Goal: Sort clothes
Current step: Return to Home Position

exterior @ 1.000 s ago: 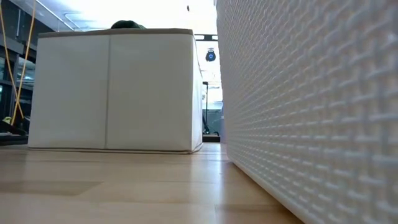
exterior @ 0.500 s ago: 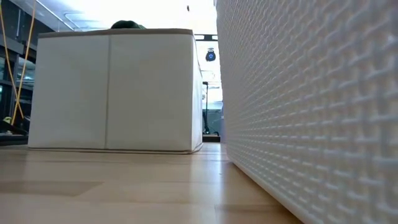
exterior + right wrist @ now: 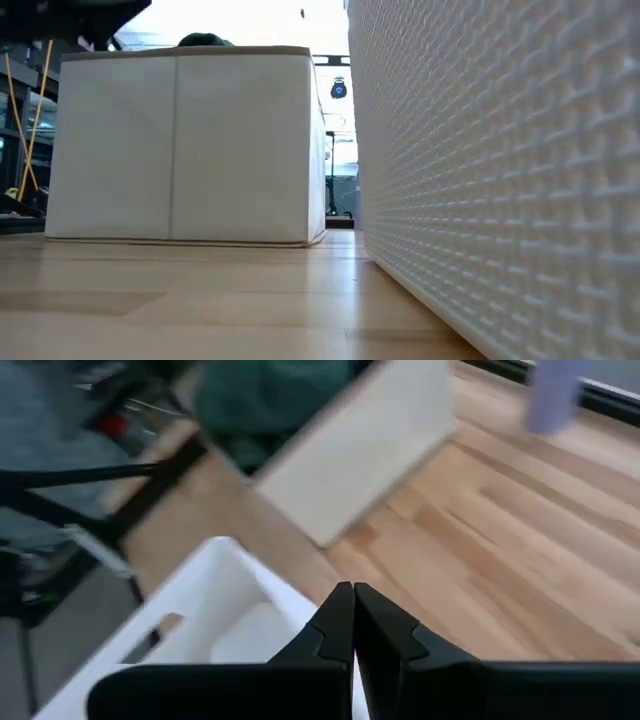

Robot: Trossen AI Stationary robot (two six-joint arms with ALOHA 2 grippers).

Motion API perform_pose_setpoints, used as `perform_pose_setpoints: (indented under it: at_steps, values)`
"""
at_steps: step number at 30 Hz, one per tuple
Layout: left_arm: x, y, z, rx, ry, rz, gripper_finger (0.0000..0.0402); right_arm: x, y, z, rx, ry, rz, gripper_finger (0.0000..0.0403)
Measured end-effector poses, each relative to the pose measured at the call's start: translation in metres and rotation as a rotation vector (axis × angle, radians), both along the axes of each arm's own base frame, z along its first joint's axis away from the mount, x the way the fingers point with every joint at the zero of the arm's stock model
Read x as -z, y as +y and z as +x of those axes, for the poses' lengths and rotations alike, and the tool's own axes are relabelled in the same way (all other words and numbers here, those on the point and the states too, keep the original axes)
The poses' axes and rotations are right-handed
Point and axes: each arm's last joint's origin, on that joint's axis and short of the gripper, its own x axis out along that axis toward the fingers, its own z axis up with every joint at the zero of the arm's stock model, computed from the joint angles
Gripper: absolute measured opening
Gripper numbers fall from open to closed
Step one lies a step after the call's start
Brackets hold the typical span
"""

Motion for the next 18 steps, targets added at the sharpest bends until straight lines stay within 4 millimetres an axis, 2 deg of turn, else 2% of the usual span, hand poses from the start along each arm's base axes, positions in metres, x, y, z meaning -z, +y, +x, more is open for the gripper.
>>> perform_pose_setpoints:
  at_steps: [4, 7, 10, 14, 18]
  values:
    - [0.015, 0.005, -0.012, 0.012, 0.026, -0.027, 0.0, 0.012, 0.014, -0.002, -0.016, -0.065, -0.009, 0.0001]
    - [0.026, 0.005, -0.01, 0.013, 0.078, -0.047, 0.0, 0.025, 0.018, -0.005, -0.003, -0.055, -0.015, 0.0]
    - [0.026, 0.005, -0.009, 0.008, 0.093, -0.045, 0.0, 0.041, 0.021, -0.009, 0.006, -0.054, -0.027, 0.0]
    - [0.026, 0.005, -0.009, 0.013, 0.086, -0.077, 0.0, 0.061, 0.012, -0.012, -0.009, -0.144, -0.034, 0.0]
    - [0.026, 0.005, -0.009, 0.028, 0.077, -0.137, 0.0, 0.076, -0.011, -0.008, -0.109, -0.305, -0.089, 0.0]
